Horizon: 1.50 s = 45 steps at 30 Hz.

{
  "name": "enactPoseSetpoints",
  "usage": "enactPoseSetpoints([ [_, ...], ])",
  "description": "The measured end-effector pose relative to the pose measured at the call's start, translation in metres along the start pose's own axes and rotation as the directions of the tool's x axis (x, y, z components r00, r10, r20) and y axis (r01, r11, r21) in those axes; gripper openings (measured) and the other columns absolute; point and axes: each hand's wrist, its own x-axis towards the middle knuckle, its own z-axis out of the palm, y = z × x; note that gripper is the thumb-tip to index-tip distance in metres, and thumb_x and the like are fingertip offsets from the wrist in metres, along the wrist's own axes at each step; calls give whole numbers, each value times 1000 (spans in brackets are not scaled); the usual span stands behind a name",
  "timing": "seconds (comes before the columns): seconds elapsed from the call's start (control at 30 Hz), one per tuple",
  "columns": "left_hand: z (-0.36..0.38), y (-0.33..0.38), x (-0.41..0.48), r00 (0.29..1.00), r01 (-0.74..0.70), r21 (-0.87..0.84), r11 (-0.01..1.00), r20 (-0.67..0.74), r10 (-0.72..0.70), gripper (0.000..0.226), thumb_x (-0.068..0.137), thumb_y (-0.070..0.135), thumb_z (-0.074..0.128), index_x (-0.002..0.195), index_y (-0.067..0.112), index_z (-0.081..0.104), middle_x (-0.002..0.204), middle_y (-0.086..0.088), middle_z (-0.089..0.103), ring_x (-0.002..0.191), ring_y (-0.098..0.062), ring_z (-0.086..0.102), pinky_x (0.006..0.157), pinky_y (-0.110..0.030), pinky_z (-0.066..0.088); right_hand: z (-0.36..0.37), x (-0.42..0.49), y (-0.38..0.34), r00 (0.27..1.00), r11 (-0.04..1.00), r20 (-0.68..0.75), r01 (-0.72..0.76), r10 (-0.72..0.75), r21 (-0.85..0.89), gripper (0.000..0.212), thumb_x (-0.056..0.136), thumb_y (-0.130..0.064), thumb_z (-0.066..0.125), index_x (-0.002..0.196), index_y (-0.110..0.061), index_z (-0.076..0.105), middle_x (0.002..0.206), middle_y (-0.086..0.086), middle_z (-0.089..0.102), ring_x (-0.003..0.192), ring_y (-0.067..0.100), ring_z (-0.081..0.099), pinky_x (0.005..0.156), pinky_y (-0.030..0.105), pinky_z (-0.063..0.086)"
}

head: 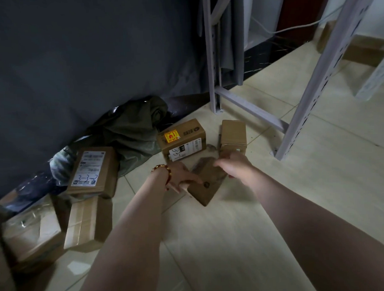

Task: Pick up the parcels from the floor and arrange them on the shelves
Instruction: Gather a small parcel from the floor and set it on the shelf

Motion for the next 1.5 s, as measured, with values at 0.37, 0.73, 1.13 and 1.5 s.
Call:
enactPoseSetpoints([
  [0.37, 11, 66, -76, 931, -196, -759, 621, 55, 361, 46, 84, 14, 72, 126, 12, 54, 126, -12, 62, 108, -26, 62, 79, -38, 57, -26, -22, 18, 980, 729, 4, -152, 201, 668, 73, 58, -56, 80, 115, -13, 64, 105, 7, 70, 99, 28, 67, 89, 46, 57],
  [0.73, 26, 172, -214, 883, -66, -949, 307, 88, 461, 53, 70, 32, 74, 117, 10, 60, 113, -14, 69, 110, -36, 61, 100, -61, 44, -155, -152, -27, 975, 387, -130, 50, 182, 921, 52, 93, -62, 49, 113, -18, 70, 98, 2, 75, 91, 19, 70, 81, 35, 53],
  [1.13, -68, 257, -461, 835, 205, -978, -24, 163, 526, 53, 78, 40, 57, 125, 14, 61, 130, -18, 59, 125, -38, 48, 111, -54, 30, -264, -350, -173, 973, 317, -133, 67, 191, 946, 54, 94, -48, 54, 130, -8, 63, 126, 16, 66, 114, 34, 63, 103, 55, 47],
  [1.5, -205, 211, -708, 944, 189, -961, -201, 121, 307, 47, 73, 43, 63, 107, 11, 73, 115, -15, 66, 110, -33, 57, 98, -44, 45, -287, -535, -365, 996, 478, -43, 73, -74, 875, 90, 71, -57, 76, 134, 3, 52, 132, 32, 54, 120, 48, 55, 105, 62, 42],
])
